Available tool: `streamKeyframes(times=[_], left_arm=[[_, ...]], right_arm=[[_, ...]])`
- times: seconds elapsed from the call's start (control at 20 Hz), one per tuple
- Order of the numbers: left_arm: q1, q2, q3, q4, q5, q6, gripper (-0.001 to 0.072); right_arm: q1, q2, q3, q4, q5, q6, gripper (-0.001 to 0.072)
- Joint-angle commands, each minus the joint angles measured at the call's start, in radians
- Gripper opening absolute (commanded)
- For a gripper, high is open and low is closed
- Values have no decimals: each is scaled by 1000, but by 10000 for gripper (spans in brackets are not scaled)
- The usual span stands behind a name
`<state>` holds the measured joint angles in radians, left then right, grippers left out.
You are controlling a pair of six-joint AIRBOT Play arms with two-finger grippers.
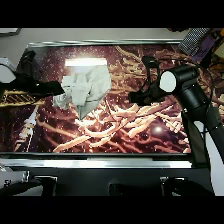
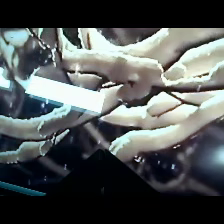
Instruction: Fold the clothes and pants, and hang the long-sleeved shirts on hangers.
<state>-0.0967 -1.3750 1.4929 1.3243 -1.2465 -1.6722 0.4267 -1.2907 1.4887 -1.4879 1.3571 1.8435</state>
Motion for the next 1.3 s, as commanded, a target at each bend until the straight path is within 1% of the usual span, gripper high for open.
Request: streamKeyframes(times=[0.0, 0.15, 0.3, 0.45, 0.6, 0.65, 0.7, 0.75, 0.85, 0.9, 0.95, 1.0, 1.15, 1.25], left_arm=[[-43, -227, 119, -2, 96, -31, 720], [-69, -428, 246, -2, 172, -32, 720], [-77, -571, 338, 26, 183, -32, 720], [-79, -638, 364, 116, 180, -75, 720], [-92, -662, 364, 177, 155, -83, 716], [-101, -665, 364, 170, 131, -82, 518], [-118, -665, 364, 167, 99, -71, 160], [-140, -665, 367, 167, 69, -21, 21], [-191, -662, 388, 168, -19, 35, 19], [-213, -653, 399, 168, -63, 50, 18], [-238, -635, 407, 168, -102, 54, 17], [-264, -603, 408, 152, -129, 53, 17], [-347, -492, 408, 29, -179, 48, 18], [-423, -433, 408, -11, -187, 11, 17]], right_arm=[[1, 0, 1, -1, -6, 0, 33], [1, 0, 1, -1, -6, 0, 33], [1, 0, 1, -1, -6, 0, 33], [1, 0, 1, -2, -6, 0, 34], [1, 0, 1, -10, -11, 0, 34], [1, 0, 1, -10, -18, 2, 34], [1, 0, 1, -10, -26, 5, 35], [1, 0, 1, -10, -32, 9, 35], [1, 0, 1, -22, -22, 12, 44], [1, 0, 1, -28, -5, 12, 86], [1, 0, 1, -42, 24, 13, 92], [1, 0, 1, -57, 60, 24, 92], [1, 3, 2, -124, 183, 51, 92], [1, 11, 2, -163, 251, 53, 92]])
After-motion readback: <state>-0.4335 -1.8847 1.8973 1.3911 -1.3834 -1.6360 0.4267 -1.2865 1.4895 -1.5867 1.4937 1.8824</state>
